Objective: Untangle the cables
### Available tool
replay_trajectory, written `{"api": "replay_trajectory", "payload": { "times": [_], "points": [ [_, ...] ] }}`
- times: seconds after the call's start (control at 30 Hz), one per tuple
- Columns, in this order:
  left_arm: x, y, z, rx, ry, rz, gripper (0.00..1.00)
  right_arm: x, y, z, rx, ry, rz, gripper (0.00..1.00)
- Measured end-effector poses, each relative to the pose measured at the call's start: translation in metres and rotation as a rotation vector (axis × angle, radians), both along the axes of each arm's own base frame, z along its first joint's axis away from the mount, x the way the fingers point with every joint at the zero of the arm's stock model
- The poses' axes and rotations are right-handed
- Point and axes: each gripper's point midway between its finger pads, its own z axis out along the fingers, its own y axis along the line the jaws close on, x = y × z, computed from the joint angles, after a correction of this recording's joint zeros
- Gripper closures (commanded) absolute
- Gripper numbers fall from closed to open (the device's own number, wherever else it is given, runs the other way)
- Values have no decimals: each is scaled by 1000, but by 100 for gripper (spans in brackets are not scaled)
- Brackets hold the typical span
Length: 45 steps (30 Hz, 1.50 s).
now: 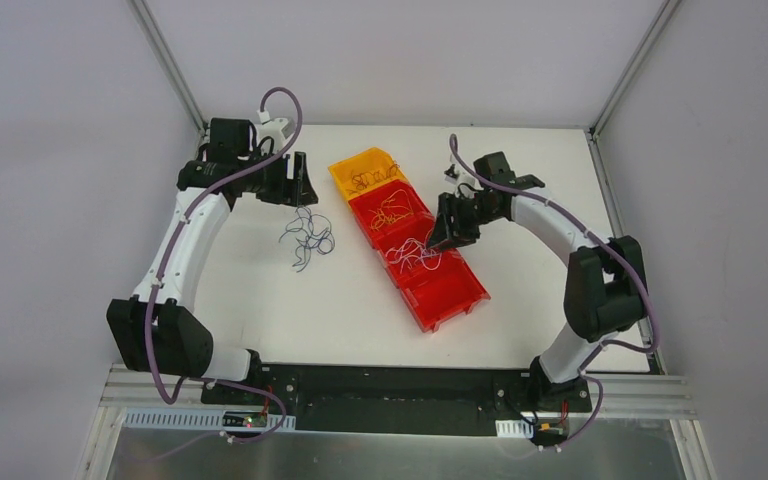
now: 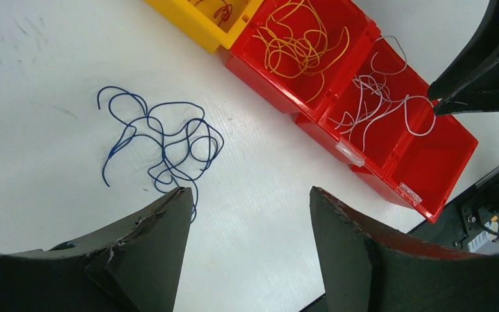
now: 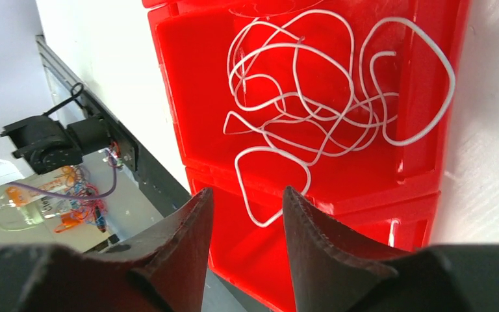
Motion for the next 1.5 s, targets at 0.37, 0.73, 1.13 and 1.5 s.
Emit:
{"api": "replay_trajectory", "payload": {
  "times": [0.37, 0.73, 1.13, 1.5],
  "points": [
    [-4, 2, -5, 1, 20, 7, 35, 7, 42, -51, -122, 54, 100, 100],
    [2, 40, -21, -28, 78, 153, 30, 16, 56, -66, -112, 37, 88, 74],
    [35, 74, -124, -14, 338, 194, 42, 11, 45, 20, -83, -143, 76, 34],
    [42, 61, -189, 80, 401, -21, 38, 27, 60, 75, 0, -236, 96, 18]
  ]
}}
